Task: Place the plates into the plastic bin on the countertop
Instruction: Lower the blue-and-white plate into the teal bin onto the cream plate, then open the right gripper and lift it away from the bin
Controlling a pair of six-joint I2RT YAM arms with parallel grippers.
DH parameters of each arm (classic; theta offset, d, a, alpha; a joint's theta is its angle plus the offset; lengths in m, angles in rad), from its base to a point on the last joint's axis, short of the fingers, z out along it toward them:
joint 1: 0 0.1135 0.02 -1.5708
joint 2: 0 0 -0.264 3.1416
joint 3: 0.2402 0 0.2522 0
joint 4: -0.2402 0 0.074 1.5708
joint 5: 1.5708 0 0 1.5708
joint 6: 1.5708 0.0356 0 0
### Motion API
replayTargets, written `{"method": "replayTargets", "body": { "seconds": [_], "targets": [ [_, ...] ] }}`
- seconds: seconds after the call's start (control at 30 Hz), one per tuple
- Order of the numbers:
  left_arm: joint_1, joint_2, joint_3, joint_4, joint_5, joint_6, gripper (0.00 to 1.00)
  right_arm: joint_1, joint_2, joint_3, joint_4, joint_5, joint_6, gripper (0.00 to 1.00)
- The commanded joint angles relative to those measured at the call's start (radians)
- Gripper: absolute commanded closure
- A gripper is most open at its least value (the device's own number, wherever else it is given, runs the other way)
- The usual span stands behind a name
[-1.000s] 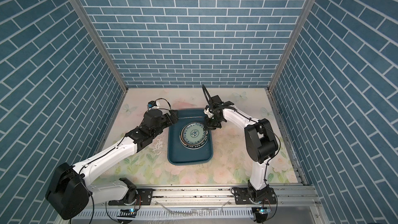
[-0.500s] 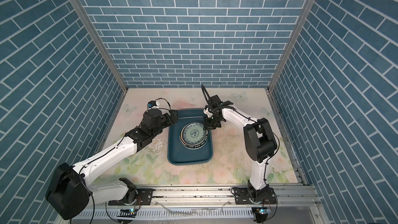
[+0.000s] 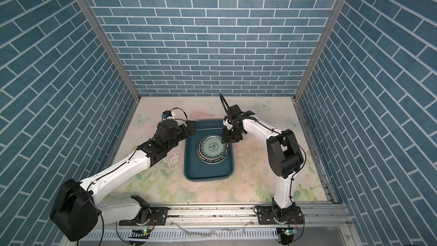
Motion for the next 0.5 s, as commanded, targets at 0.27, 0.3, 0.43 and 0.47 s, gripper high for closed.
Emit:
{"method": "replayTargets", "body": {
  "seconds": [0.27,0.3,0.43,0.47],
  "targets": [
    [0.009,0.000,-0.005,0.005,0.006,0.004,0.00,0.001,-0.119,-0.060,0.085,0.189,-0.007,0.37],
    [0.009,0.001,-0.005,0.007,0.007,0.005,0.00,0.002,-0.130,-0.067,0.112,0.218,0.000,0.37],
    [0.008,-0.007,0.002,0.014,0.021,0.004,0.00,-0.001,-0.140,-0.056,0.222,0.287,0.009,0.34],
    [0.009,-0.010,0.002,0.018,0.031,0.005,0.00,-0.002,-0.137,-0.042,0.247,0.284,0.006,0.32]
  ]
}}
